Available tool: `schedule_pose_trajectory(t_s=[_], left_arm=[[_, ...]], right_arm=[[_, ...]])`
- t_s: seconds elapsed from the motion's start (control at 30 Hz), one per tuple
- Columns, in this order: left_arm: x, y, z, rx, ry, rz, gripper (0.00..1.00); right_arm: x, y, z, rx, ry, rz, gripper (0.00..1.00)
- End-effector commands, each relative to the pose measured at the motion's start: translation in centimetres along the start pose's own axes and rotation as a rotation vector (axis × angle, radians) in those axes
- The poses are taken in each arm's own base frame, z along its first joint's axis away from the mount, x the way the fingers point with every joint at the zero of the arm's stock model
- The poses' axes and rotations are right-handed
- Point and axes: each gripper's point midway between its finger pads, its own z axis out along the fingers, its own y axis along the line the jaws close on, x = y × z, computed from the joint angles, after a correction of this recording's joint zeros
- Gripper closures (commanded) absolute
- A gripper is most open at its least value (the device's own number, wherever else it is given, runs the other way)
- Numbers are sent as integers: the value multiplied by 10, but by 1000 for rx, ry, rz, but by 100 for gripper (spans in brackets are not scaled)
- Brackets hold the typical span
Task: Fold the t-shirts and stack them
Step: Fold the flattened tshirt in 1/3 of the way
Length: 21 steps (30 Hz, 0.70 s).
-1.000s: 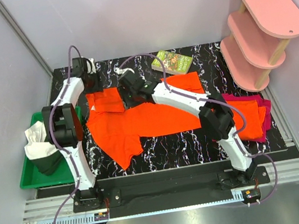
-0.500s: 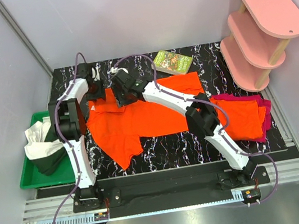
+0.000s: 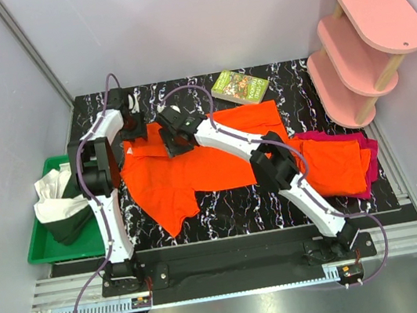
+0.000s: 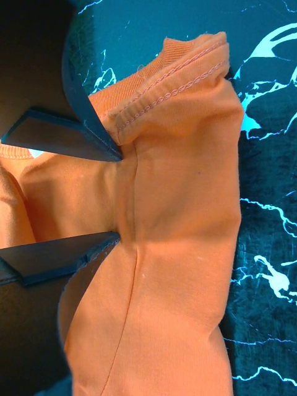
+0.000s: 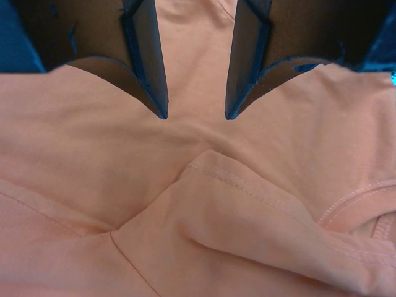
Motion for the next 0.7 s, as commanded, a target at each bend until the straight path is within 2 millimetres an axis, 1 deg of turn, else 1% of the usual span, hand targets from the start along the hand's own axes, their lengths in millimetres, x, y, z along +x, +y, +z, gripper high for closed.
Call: schedule_pose_trajectory(t_s=[0.0, 0.07, 0.27, 0.57, 0.67], left_arm=[[-9, 3, -4, -6, -24, 5, 46], [-7, 3, -3, -5, -18, 4, 46], [-4, 3, -2, -6, -11, 4, 46], [-4, 3, -4, -2, -14, 4, 46], [-4, 3, -4, -2, -14, 4, 46]], right_arm=[[-15, 6, 0, -10, -41, 4, 51], [-12, 7, 5, -12, -33, 7, 51], [-18, 11, 13, -18, -51, 35, 51], [-27, 5, 25, 17, -90, 97, 54], [-24, 1, 31, 31, -84, 115, 56]])
